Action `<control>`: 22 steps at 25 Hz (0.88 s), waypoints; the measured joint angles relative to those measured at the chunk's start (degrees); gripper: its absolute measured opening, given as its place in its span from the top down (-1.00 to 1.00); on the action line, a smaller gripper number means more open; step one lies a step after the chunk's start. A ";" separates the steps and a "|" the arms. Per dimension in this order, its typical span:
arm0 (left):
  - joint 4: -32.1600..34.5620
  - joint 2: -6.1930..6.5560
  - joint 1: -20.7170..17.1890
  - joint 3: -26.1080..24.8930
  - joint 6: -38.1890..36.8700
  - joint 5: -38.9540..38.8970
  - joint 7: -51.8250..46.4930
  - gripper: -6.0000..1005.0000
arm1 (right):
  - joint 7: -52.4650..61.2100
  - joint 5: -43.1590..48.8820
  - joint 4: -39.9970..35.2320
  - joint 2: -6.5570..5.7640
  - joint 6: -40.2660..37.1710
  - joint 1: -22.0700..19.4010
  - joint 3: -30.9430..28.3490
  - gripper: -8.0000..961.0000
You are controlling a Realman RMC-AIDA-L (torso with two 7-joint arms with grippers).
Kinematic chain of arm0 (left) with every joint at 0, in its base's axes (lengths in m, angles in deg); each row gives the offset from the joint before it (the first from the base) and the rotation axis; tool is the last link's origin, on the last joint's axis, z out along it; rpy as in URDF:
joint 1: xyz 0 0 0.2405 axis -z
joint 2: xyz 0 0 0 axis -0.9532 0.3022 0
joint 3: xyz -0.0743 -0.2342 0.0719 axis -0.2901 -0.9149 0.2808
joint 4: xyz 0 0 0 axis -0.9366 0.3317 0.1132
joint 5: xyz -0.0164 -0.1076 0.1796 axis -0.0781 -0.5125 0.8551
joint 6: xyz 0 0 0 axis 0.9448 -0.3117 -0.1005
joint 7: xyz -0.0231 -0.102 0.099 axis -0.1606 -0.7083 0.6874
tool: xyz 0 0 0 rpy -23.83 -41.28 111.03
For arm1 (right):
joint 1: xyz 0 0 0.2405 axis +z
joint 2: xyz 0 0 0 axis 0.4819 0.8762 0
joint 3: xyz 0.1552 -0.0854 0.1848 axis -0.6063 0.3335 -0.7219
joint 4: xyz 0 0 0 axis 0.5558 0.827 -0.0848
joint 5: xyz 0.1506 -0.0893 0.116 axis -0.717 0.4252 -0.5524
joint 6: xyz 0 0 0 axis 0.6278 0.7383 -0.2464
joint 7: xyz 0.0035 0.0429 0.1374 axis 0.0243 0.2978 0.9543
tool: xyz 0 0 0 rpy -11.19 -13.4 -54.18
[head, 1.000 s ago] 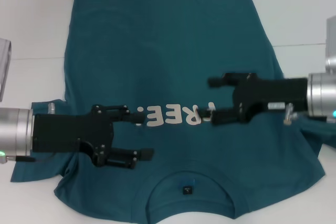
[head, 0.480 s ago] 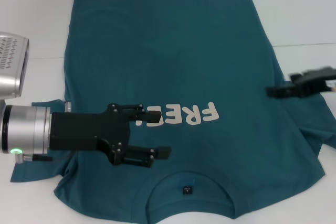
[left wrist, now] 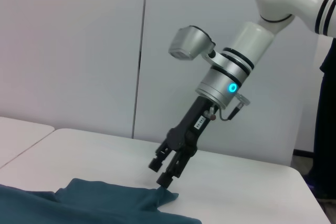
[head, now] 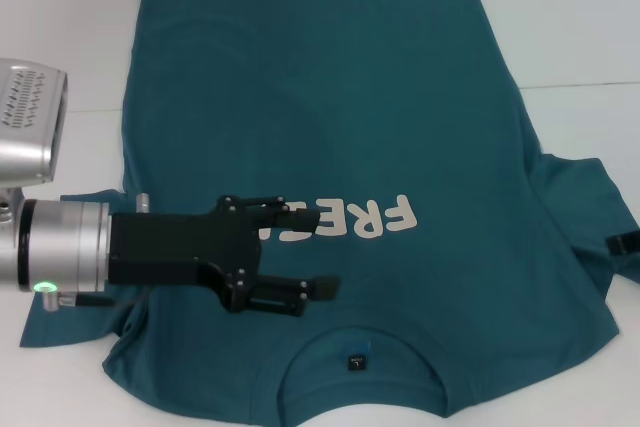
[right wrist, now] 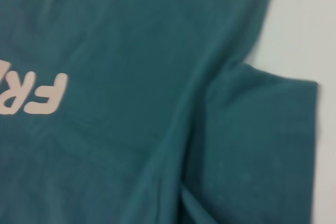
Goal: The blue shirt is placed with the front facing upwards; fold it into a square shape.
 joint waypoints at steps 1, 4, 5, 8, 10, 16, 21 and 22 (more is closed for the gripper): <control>-0.01 -0.09 -0.03 -0.02 0.16 -0.01 0.00 -0.68 | 0.01 0.16 -0.03 -0.23 -0.58 -0.18 -1.32 -0.88; -0.03 -0.37 -0.10 -0.06 0.94 -0.03 0.00 -0.68 | 0.02 0.36 -0.35 -0.93 -2.17 -0.55 -5.55 -0.87; -0.03 -0.47 -0.10 -0.06 1.08 -0.04 0.00 -0.68 | 0.02 0.38 -0.58 -1.17 -3.04 -0.65 -7.11 -0.87; -0.05 -0.75 -0.04 -0.06 1.14 -0.05 0.00 -0.68 | -0.15 0.39 -1.52 -1.94 -5.70 -1.11 -11.50 -0.87; -0.05 -0.87 0.01 -0.06 1.14 -0.06 0.00 -0.68 | -0.46 0.22 -1.95 -2.53 -7.47 -1.61 -14.03 -0.87; -0.05 -1.29 0.20 -0.06 1.14 -0.09 0.15 -0.68 | -1.79 -1.15 -1.75 -3.52 -11.15 -3.47 -20.29 -0.86; 0.17 -1.61 0.46 -0.05 1.14 -0.09 0.43 -0.68 | -2.09 -4.68 0.46 -4.21 -13.29 -4.34 -23.67 -0.86; 0.17 -1.61 0.47 -0.06 1.17 -0.09 0.50 -0.68 | -2.09 -5.70 1.30 -4.52 -13.64 -4.53 -24.27 -0.86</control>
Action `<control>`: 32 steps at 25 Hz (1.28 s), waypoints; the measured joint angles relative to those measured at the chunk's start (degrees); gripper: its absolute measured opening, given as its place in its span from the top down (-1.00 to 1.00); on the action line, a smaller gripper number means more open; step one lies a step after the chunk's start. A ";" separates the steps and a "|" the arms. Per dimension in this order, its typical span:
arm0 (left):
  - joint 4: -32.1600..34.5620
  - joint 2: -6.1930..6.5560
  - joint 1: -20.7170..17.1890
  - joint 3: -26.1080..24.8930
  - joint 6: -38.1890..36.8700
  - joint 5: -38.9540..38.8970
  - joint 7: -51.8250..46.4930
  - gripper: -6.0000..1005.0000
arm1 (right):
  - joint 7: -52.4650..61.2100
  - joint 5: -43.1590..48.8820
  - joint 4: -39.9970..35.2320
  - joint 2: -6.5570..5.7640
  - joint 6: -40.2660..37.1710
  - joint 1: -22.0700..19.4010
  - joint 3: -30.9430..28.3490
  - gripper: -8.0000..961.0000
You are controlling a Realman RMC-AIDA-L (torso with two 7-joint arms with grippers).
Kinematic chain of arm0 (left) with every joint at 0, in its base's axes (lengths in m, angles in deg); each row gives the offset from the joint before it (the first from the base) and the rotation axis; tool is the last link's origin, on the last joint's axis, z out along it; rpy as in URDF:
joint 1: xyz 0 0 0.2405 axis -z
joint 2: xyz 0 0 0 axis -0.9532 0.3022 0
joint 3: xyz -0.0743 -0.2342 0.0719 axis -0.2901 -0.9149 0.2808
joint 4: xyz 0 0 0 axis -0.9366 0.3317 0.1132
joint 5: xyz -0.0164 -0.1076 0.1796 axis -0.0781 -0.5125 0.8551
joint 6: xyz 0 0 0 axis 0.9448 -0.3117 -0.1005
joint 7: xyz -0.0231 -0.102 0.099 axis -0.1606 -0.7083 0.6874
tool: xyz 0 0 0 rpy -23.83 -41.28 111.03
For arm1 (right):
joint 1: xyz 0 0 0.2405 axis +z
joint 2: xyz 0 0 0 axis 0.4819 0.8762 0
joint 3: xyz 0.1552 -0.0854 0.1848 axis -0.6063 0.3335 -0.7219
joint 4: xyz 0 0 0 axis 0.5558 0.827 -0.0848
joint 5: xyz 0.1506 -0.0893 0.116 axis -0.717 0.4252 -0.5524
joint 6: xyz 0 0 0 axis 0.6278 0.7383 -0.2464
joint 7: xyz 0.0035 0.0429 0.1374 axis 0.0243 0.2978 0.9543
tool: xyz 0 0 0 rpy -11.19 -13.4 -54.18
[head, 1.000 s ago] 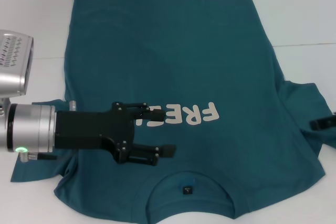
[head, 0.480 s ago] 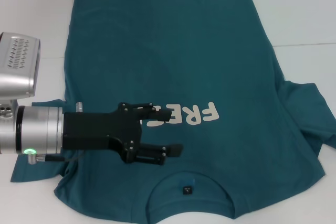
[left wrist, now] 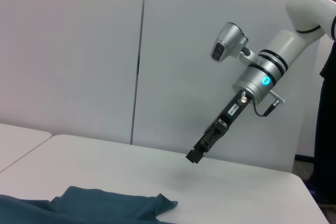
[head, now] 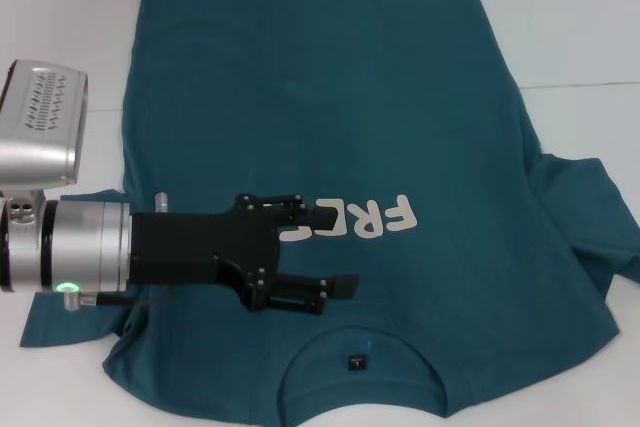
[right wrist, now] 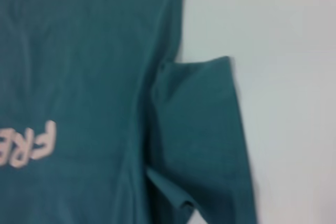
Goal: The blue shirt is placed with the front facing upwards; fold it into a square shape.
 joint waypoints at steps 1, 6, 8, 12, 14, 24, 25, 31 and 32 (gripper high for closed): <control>-0.01 0.00 0.03 0.00 0.08 0.00 0.14 -0.68 | 0.00 -0.62 0.72 -0.23 -0.05 -0.19 -0.36 -0.86; -0.23 0.22 0.15 0.11 0.55 0.00 0.29 -0.68 | -0.03 -2.23 4.16 -2.11 0.79 -0.86 -1.75 -0.85; -0.19 0.26 0.15 0.16 0.54 0.00 0.29 -0.68 | 0.04 -2.20 5.24 -2.53 1.02 -0.86 -1.70 -0.85; -0.14 0.27 0.29 0.33 0.50 0.00 0.30 -0.68 | 0.28 -1.45 5.57 -2.70 1.95 -0.58 -1.16 -0.84; -0.16 0.26 0.32 0.40 0.47 0.00 0.29 -0.68 | 0.82 -1.35 5.58 -2.83 2.48 -0.55 -0.63 -0.82; -0.03 0.16 0.51 0.45 0.66 0.14 0.51 -0.68 | 1.87 0.43 9.62 -3.81 4.45 0.34 1.79 -0.77; -0.02 0.22 0.54 0.44 0.61 0.14 0.50 -0.68 | 1.98 0.48 9.74 -3.83 4.45 0.53 1.79 -0.76; 0.23 0.33 0.59 0.45 0.30 0.25 0.08 -0.68 | 3.71 0.94 9.75 -3.87 4.58 1.28 2.46 -0.74; 0.23 0.31 0.59 0.45 0.45 0.41 0.07 -0.68 | 4.09 0.95 9.76 -3.87 4.76 1.36 2.56 -0.73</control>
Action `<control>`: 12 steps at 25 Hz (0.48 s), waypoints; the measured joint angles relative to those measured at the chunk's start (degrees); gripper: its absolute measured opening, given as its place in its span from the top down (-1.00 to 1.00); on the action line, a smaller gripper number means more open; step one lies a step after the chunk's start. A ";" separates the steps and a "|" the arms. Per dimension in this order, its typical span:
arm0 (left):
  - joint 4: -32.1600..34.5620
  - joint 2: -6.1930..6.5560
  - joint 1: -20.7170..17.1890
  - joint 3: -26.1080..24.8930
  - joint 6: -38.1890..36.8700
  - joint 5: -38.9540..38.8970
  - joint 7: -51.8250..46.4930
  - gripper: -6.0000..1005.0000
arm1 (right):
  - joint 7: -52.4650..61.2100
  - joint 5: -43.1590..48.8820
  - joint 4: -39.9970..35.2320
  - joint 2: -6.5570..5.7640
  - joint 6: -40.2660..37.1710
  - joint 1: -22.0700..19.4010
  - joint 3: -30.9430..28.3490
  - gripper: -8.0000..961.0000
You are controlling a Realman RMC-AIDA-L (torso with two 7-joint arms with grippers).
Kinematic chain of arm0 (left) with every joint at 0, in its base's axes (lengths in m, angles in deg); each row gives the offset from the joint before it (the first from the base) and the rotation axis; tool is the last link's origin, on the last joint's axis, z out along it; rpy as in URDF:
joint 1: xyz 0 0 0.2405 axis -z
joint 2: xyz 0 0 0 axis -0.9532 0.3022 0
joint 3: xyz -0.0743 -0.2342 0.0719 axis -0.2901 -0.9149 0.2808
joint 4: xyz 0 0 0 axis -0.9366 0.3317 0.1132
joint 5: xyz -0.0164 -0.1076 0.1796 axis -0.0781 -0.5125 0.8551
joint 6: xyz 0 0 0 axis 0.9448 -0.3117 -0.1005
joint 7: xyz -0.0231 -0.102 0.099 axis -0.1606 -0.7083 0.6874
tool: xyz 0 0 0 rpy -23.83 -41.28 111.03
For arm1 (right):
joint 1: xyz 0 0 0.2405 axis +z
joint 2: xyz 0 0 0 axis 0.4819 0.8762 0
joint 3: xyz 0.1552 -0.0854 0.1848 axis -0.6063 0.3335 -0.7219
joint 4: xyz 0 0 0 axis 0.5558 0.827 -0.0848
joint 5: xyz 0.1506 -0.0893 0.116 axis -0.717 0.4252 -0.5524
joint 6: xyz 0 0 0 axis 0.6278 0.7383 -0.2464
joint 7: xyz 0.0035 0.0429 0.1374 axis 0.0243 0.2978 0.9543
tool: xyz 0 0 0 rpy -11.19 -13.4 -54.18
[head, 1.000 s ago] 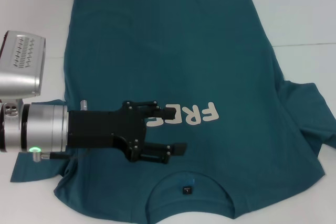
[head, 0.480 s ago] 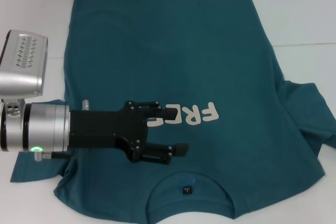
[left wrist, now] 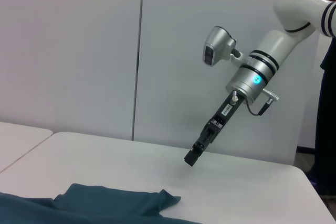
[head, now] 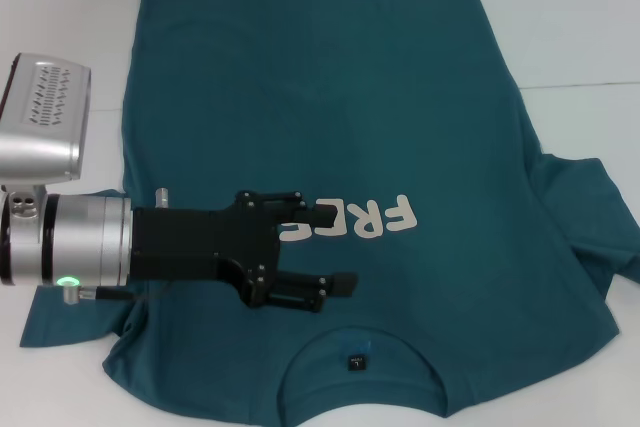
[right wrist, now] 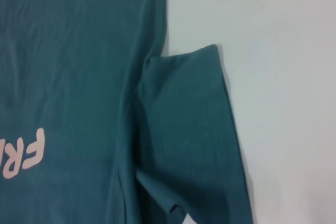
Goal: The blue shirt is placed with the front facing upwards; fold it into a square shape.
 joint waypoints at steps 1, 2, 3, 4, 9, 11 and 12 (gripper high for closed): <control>0.00 -0.03 0.00 0.00 0.09 0.07 0.00 -0.68 | 0.18 0.00 0.02 0.00 0.25 0.06 0.03 -0.73; -0.01 -0.05 0.00 0.00 0.11 0.07 -0.01 -0.68 | 0.28 0.00 0.04 -0.01 0.57 0.11 0.04 -0.73; -0.01 -0.07 -0.01 0.00 0.12 0.07 -0.01 -0.68 | 0.33 0.00 0.06 -0.01 0.89 0.13 0.04 -0.72; -0.01 -0.07 -0.01 0.00 0.12 0.04 -0.02 -0.68 | 0.36 0.00 0.16 -0.01 1.15 0.14 0.04 -0.72; -0.21 0.03 0.00 -0.01 0.14 -0.04 0.05 -0.68 | 0.42 0.00 1.56 -0.05 1.86 -0.12 0.04 -0.70; -0.22 -0.10 -0.01 -0.01 0.14 0.00 0.14 -0.68 | 0.43 -0.01 2.37 -0.05 2.33 -0.28 0.00 -0.69; -0.21 -0.21 -0.01 0.00 0.14 0.05 0.21 -0.68 | 0.44 -0.01 2.84 -0.05 2.56 -0.32 -0.07 -0.69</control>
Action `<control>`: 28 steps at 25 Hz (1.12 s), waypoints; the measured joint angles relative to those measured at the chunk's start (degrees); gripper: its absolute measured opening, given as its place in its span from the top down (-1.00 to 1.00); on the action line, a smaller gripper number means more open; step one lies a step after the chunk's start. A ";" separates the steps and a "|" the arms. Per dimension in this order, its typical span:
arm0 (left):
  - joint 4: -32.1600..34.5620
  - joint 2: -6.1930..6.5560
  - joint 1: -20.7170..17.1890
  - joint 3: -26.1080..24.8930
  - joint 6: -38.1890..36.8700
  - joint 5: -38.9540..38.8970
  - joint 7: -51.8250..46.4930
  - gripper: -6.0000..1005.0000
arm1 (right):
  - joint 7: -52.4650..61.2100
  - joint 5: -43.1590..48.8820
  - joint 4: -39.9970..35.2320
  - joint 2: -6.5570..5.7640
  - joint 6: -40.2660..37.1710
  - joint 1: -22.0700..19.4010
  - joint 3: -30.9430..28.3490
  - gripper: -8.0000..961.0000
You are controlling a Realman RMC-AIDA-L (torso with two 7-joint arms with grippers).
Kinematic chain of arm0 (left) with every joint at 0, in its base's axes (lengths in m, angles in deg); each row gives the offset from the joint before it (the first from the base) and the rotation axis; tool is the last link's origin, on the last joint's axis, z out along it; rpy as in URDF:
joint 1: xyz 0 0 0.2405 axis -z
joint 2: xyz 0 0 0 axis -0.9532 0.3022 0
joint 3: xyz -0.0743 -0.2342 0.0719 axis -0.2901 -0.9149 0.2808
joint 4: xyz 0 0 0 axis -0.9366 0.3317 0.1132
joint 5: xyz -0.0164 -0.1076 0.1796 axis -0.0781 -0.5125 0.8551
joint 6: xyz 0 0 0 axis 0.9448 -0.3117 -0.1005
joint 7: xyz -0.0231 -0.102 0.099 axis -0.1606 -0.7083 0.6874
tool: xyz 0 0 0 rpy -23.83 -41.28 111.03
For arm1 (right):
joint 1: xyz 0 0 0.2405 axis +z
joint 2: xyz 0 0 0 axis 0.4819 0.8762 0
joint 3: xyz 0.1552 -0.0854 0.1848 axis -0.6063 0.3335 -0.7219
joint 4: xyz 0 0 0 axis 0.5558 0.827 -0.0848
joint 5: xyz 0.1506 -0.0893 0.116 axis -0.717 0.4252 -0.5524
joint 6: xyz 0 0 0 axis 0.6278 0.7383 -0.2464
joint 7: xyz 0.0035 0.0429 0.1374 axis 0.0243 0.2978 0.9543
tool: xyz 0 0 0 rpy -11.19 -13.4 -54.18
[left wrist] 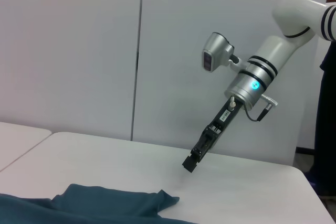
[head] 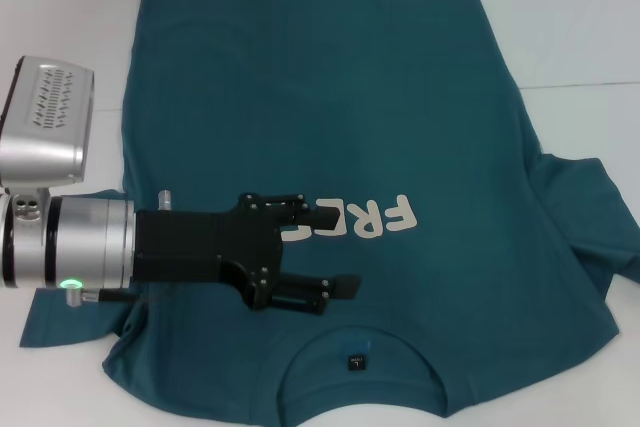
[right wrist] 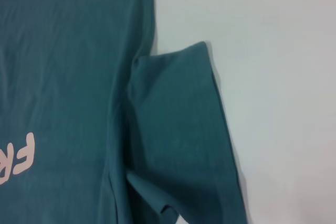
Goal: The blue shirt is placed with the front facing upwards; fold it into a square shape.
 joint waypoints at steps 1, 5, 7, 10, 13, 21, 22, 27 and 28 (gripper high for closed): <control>0.00 -0.04 0.00 0.00 0.00 0.04 0.01 -0.68 | 0.01 0.00 0.41 0.00 0.13 -0.04 -0.06 -0.68; -0.06 -0.08 -0.03 0.07 0.00 0.07 0.09 -0.68 | 0.01 0.00 1.23 0.01 0.31 -0.05 -0.10 -0.67; -0.06 -0.10 -0.16 0.08 0.00 0.07 0.15 -0.68 | 0.02 0.00 1.48 0.02 0.34 -0.01 -0.18 -0.66; -0.10 -0.10 -0.42 0.09 0.00 0.07 0.25 -0.68 | 0.48 0.00 1.74 0.08 0.92 0.01 -0.06 -0.65; -0.14 -0.10 -0.68 0.09 -0.02 0.07 0.39 -0.68 | 0.89 -0.01 2.22 0.09 1.41 -0.02 0.01 -0.63; -0.15 -0.13 -1.24 0.09 -0.31 -0.11 0.66 -0.68 | 2.32 0.05 2.49 0.03 1.48 -0.17 -0.17 -0.60; -0.18 -0.15 -1.26 0.09 -0.34 -0.11 0.68 -0.68 | 2.50 0.06 2.67 0.01 1.49 -0.17 -0.26 -0.60; -0.23 -0.19 -1.28 0.09 -0.29 -0.07 0.82 -0.68 | 3.26 -0.21 4.93 -0.48 1.94 -0.06 -0.97 -0.58; -0.23 -0.20 -1.29 0.09 -0.21 -0.07 0.91 -0.68 | 3.46 -0.27 5.49 -0.52 2.23 -0.04 -1.28 -0.58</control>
